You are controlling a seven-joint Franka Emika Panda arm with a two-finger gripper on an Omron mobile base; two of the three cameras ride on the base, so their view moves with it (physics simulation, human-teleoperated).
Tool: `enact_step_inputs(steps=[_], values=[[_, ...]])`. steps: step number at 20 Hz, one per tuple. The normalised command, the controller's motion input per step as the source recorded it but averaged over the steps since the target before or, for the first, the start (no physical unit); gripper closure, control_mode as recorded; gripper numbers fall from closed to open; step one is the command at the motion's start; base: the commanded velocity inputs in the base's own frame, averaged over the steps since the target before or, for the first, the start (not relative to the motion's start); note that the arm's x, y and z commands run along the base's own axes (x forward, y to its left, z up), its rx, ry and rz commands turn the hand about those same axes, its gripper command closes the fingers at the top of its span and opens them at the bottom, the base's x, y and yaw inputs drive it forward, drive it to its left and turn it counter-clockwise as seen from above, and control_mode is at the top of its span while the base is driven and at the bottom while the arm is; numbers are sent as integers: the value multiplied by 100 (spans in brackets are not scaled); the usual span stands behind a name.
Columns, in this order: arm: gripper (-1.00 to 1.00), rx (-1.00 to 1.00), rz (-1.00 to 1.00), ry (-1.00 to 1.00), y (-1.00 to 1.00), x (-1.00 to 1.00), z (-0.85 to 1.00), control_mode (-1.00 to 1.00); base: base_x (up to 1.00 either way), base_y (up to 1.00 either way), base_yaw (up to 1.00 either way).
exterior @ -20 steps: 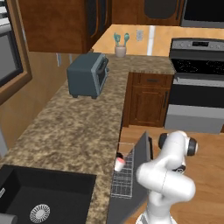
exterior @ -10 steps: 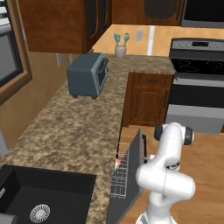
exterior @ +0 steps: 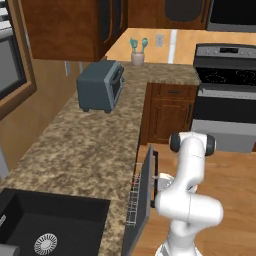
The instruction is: Pick up the cup and bowl from the counter, place them in the dishwasher, and close the dishwasher door.
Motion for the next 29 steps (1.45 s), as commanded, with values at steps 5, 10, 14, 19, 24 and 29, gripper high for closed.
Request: enact_step_inputs(steps=[5,10,14,19,24,29], values=[[-100,-19,0,4,100,-3,-20,-100,0,0,0],[-100,-7,0,0,100,-8,-58,-100,0,0,0],[-100,21,3,-6,100,-7,-93,-100,0,0,0],[-100,63,10,-13,93,-6,-100,-100,0,0,0],[-100,77,10,-14,94,1,-100,-100,0,0,0],[-100,-1,0,2,100,6,9,-100,0,0,0]])
